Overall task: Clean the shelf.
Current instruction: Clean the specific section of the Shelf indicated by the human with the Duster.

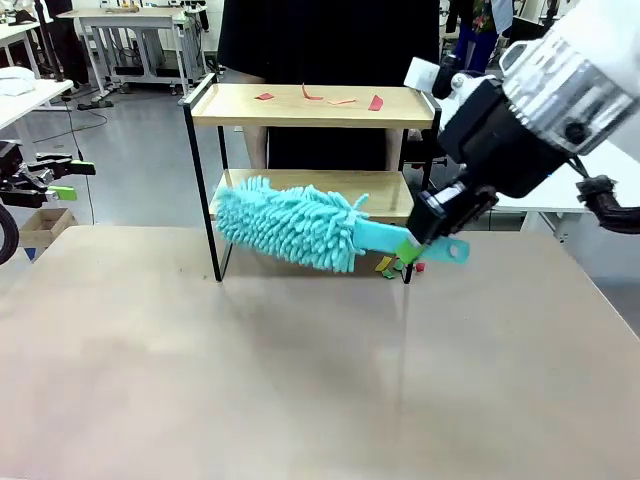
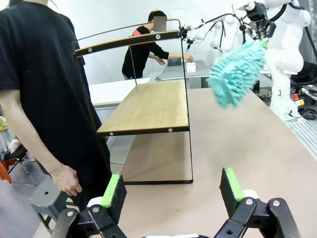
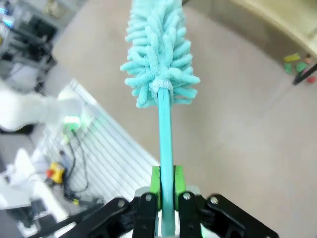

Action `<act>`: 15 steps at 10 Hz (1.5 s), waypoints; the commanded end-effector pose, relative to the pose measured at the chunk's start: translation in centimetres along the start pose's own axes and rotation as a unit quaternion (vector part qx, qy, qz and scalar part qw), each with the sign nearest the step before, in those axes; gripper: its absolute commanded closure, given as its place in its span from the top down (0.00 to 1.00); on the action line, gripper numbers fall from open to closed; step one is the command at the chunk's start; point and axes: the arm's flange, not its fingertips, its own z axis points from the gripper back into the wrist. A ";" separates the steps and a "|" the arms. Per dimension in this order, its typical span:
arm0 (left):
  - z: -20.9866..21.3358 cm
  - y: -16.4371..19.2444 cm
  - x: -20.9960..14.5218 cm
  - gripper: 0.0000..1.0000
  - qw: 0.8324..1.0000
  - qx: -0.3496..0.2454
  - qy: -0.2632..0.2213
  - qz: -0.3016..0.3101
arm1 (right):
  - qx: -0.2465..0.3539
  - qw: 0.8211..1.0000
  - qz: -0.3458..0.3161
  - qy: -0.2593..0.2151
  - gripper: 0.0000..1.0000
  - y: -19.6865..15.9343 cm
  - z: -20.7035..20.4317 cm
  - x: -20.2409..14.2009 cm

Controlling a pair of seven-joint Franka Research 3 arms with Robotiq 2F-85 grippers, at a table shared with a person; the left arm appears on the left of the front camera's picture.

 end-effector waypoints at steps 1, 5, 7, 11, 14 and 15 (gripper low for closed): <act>0.0 -0.2 0.3 1.00 1.000 -0.004 0.003 -0.005 | 0.045 0.997 0.012 0.060 0.14 -0.7 2.6 -2.1; 0.0 -0.2 0.3 1.00 1.000 -0.004 0.003 -0.005 | 0.028 0.991 0.027 0.131 0.14 -3.3 7.1 -8.0; 0.0 -0.2 0.3 1.00 1.000 -0.004 0.003 -0.005 | 0.024 0.988 0.019 0.153 0.14 -6.1 7.8 -10.4; 0.0 -0.2 0.3 1.00 1.000 -0.004 0.003 -0.005 | 0.015 0.986 0.000 0.163 0.14 -6.9 7.8 -11.2; 0.0 -0.2 0.3 1.00 1.000 -0.004 0.003 -0.005 | 0.015 0.986 0.000 0.163 0.14 -6.9 7.8 -11.2; 0.0 -0.2 0.3 1.00 1.000 -0.004 0.003 -0.005 | 0.015 0.986 0.000 0.163 0.14 -6.9 7.8 -11.2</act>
